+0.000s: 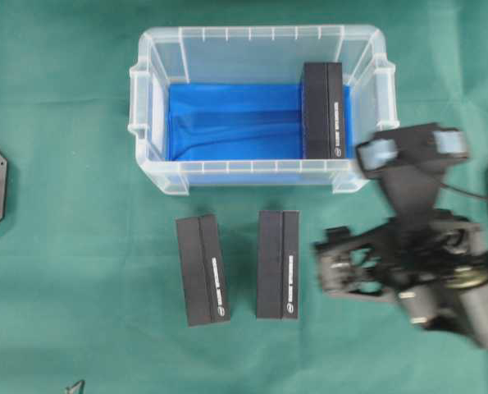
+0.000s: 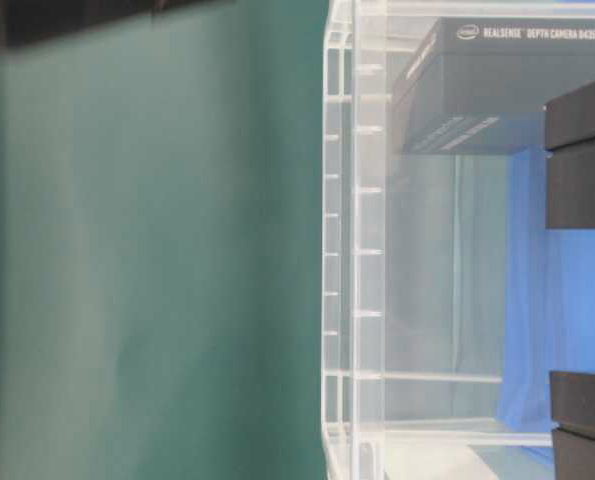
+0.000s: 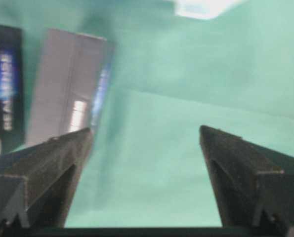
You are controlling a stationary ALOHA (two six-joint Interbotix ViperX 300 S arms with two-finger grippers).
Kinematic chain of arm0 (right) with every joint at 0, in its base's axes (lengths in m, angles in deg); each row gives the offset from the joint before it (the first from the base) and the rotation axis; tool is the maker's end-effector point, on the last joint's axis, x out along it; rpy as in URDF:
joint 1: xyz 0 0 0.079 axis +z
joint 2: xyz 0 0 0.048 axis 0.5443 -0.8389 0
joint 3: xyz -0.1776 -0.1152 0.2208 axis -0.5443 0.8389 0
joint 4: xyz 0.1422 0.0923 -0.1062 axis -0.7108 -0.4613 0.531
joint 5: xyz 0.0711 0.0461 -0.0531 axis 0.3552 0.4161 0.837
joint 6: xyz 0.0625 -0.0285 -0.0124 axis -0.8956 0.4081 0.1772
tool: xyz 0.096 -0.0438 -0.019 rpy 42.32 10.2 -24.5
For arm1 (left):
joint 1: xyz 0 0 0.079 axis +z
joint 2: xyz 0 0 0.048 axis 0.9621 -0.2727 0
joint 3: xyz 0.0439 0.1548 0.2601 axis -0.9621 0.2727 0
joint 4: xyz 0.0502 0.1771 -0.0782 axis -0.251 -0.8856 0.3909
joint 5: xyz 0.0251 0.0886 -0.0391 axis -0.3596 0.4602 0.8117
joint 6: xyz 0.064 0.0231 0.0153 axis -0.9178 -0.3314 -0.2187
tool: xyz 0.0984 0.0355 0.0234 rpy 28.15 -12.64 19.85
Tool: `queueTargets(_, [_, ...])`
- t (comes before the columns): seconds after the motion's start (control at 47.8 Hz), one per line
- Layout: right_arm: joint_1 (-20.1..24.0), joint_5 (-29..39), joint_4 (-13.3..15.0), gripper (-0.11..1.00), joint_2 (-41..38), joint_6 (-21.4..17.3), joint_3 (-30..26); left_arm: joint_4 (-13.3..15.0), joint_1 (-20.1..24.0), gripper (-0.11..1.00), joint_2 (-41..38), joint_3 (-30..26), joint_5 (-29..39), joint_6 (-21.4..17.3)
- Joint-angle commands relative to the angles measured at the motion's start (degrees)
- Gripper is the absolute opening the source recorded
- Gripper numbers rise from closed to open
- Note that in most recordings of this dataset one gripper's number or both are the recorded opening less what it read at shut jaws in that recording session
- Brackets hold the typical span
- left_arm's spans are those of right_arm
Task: Take the box out of the case with the right arm.
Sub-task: 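Withdraw the right gripper to the right side of the table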
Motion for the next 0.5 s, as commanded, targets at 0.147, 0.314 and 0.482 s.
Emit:
queueTargets(0.147, [4.2,-0.8,0.3,0.9,12.6,-4.8,11.7,-0.2,0.2,0.0,-0.1,-0.1,-0.3,-0.4])
queueTargets(0.314, [6.9,0.4,0.3,0.9,18.5,-7.1,17.1,-0.2,0.2,0.0,0.3,0.6,-0.3,-0.4])
queueTargets(0.482, [7.4,0.5,0.1,0.9,20.6,-7.5,19.1,-0.2,0.2,0.0,0.9,0.9,-0.4,-0.4])
